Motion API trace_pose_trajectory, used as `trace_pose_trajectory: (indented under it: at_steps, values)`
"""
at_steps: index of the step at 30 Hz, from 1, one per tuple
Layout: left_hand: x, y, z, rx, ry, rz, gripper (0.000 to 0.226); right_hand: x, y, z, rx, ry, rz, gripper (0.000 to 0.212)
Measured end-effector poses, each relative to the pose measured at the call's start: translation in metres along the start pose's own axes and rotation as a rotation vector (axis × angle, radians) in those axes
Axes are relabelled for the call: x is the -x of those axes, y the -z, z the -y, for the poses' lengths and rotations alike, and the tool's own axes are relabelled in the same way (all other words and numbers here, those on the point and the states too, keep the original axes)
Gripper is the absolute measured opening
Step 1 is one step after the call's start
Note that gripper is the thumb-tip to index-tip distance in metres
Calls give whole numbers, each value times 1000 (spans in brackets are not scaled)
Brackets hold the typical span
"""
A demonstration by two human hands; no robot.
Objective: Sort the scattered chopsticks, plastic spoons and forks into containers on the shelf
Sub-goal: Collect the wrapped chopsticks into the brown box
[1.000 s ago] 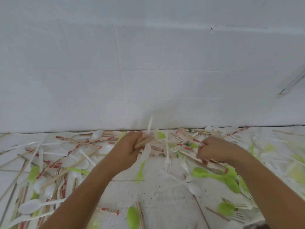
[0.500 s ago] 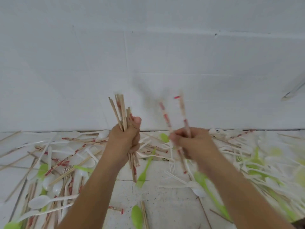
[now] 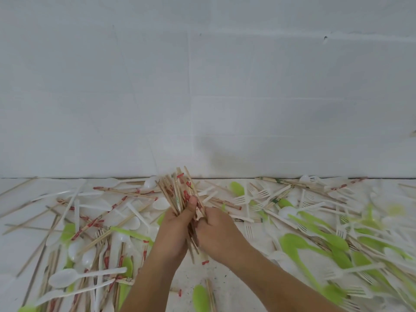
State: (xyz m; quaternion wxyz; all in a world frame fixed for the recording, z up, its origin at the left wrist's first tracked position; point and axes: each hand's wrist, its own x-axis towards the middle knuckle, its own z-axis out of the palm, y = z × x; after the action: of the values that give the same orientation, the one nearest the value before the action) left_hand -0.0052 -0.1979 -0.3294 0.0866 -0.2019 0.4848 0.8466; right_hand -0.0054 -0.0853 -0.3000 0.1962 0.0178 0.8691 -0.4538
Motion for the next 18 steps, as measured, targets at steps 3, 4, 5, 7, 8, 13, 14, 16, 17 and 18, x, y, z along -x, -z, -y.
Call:
trace_pose_trajectory:
  at_steps: [3, 4, 5, 7, 8, 13, 14, 16, 17, 18]
  values:
    - [0, -5, 9, 118, 70, 34, 31, -15, -20, -6, 135, -45, 46, 54]
    - [-2, -3, 11, 102, 70, 28, 31, -18, -23, -9, 158, -64, 87, 57]
    - [-4, -1, 11, 78, 58, 8, 31, -20, -21, -10, 159, -69, 142, 54]
    - [-13, 9, 9, 43, 16, -61, 29, -24, -9, -12, 102, -58, 212, 33]
    - [-19, 15, 4, 48, -7, -100, 30, -28, 0, -16, 65, -59, 196, 21]
    - [-36, 55, -34, 21, -77, -185, 24, -69, 27, -74, 419, 100, -162, 26]
    - [-38, 62, -40, -16, -85, -191, 25, -73, 27, -86, 541, 173, -171, 28]
    - [-39, 76, -49, -75, -107, -199, 27, -72, 27, -104, 699, 270, -194, 21]
    - [-38, 82, -52, -85, -114, -198, 26, -66, 28, -107, 760, 305, -188, 14]
    - [-37, 87, -54, -84, -118, -193, 25, -59, 29, -108, 797, 338, -171, 12]
